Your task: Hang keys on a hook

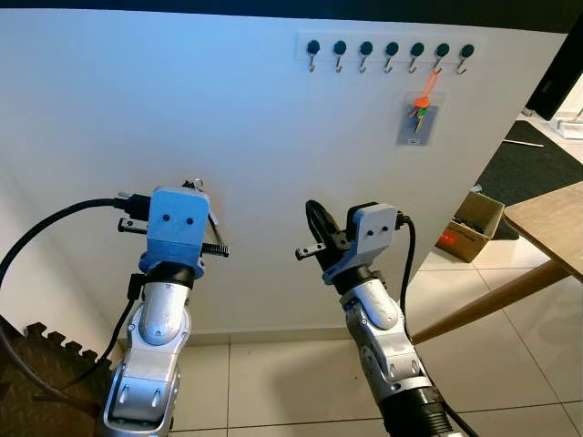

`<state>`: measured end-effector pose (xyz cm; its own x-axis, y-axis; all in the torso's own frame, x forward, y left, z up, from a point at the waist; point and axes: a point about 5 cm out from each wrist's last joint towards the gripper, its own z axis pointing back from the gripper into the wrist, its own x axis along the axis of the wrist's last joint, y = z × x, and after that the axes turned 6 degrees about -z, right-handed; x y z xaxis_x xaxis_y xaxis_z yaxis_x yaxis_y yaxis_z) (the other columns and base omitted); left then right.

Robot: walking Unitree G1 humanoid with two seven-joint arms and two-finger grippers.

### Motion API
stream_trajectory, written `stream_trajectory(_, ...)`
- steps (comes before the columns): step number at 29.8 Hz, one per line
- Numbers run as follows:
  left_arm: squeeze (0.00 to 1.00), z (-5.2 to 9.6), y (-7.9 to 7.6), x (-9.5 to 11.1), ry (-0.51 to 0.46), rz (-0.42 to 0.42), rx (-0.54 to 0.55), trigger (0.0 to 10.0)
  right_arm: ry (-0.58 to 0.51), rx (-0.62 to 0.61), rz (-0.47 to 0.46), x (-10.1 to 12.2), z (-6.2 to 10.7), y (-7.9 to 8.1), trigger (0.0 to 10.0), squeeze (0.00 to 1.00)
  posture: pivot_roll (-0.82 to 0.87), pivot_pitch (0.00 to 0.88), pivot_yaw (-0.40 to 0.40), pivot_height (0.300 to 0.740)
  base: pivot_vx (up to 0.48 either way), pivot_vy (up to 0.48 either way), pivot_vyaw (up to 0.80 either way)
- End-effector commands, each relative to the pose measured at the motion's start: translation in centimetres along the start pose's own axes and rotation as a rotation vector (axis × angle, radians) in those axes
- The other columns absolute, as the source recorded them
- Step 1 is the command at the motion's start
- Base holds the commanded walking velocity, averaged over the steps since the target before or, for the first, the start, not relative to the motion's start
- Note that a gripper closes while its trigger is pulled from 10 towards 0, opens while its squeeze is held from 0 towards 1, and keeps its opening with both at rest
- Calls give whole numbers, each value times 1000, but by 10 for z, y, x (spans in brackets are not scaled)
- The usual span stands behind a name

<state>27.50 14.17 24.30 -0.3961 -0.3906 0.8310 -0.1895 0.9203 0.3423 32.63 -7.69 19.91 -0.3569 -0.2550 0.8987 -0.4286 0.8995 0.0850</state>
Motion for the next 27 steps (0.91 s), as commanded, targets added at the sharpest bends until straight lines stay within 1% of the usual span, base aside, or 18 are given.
stream_trajectory(1,0,-2,-4,0,-10,7,-13,10000,-12,-16,20,3,2,-5,10000,0,204,112,-18,740,0,0,0)
stream_trajectory(2,0,-4,-5,0,-17,6,-24,10000,-21,-25,28,6,1,-7,10000,0,184,106,-8,740,0,0,0)
stream_trajectory(5,0,-12,-10,1,-38,13,-52,10000,-42,-76,86,16,8,-26,10000,0,155,103,9,740,0,0,0)
stream_trajectory(6,0,-12,-10,1,-38,13,-52,10000,-42,-76,86,16,8,-26,10000,0,155,103,9,740,0,0,0)
stream_trajectory(8,0,-14,-13,2,-44,18,-68,10000,-40,-103,120,20,16,-37,10000,0,138,102,20,740,0,0,0)
stream_trajectory(9,0,-14,-13,2,-44,18,-68,10000,-40,-103,120,20,16,-37,10000,0,138,102,20,740,0,0,0)
stream_trajectory(11,0,-16,-15,1,-48,21,-84,10000,-27,-127,153,22,27,-45,10000,0,117,102,31,740,0,0,0)
stream_trajectory(18,0,-19,-19,-1,-59,21,-111,10000,-5,-168,190,24,43,-53,10000,0,87,102,53,740,0,0,0)
stream_trajectory(19,0,-19,-19,-1,-59,21,-111,10000,-5,-168,190,24,43,-53,10000,0,87,102,53,740,0,0,0)
stream_trajectory(22,0,-22,-22,0,-71,23,-134,10000,2,-207,217,28,52,-62,10000,0,69,100,68,740,0,0,0)
stream_trajectory(26,0,-23,-24,1,-77,26,-144,10000,0,-217,229,31,54,-64,10000,0,65,101,72,740,0,0,0)
stream_trajectory(27,0,-26,-26,3,-92,19,-159,10000,-5,-218,235,34,54,-64,10000,0,70,104,67,740,0,0,0)
